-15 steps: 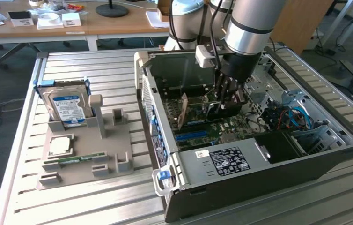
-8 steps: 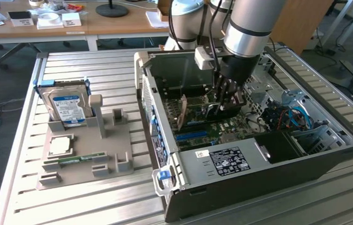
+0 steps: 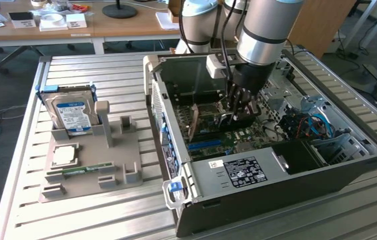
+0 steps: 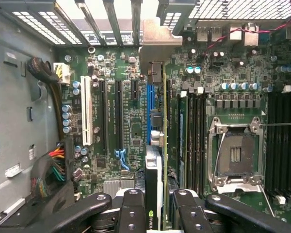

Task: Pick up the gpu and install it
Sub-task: 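Insert the gpu into the slot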

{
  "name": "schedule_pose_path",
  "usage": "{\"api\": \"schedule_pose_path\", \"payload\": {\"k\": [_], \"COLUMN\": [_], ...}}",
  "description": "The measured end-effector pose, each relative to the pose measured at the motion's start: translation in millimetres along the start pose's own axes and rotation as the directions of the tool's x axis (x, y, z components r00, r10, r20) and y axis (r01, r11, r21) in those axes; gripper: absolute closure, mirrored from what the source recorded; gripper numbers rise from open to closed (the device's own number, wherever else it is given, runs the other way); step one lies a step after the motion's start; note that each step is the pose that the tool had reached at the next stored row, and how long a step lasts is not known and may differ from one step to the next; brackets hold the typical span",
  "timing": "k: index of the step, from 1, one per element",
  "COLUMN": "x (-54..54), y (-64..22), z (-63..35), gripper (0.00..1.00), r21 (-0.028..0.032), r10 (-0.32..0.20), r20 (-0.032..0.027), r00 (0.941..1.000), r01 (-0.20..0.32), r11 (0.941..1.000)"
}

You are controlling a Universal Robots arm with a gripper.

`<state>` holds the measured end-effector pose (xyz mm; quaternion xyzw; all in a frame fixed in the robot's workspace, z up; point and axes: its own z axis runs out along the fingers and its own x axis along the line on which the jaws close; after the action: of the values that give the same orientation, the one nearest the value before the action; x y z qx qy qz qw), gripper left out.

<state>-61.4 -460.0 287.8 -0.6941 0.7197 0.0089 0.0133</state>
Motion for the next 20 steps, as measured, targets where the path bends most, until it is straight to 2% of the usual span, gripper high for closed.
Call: {"api": "schedule_pose_path", "payload": {"k": [5, 11, 20], "x": [0.6, 5.5, 5.7], "y": [5.9, 8.4, 14.1], "z": [0.3, 0.2, 5.4], "gripper": [0.74, 0.74, 0.74], "r21": [0.0005, 0.0008, 0.0036], "r10": [0.0, 0.0, 0.0], "r20": [0.0002, 0.0004, 0.0002], "r00": [1.0, 1.0, 1.0], "r01": [0.0, 0.0, 0.0], "r11": [1.0, 1.0, 1.0]}}
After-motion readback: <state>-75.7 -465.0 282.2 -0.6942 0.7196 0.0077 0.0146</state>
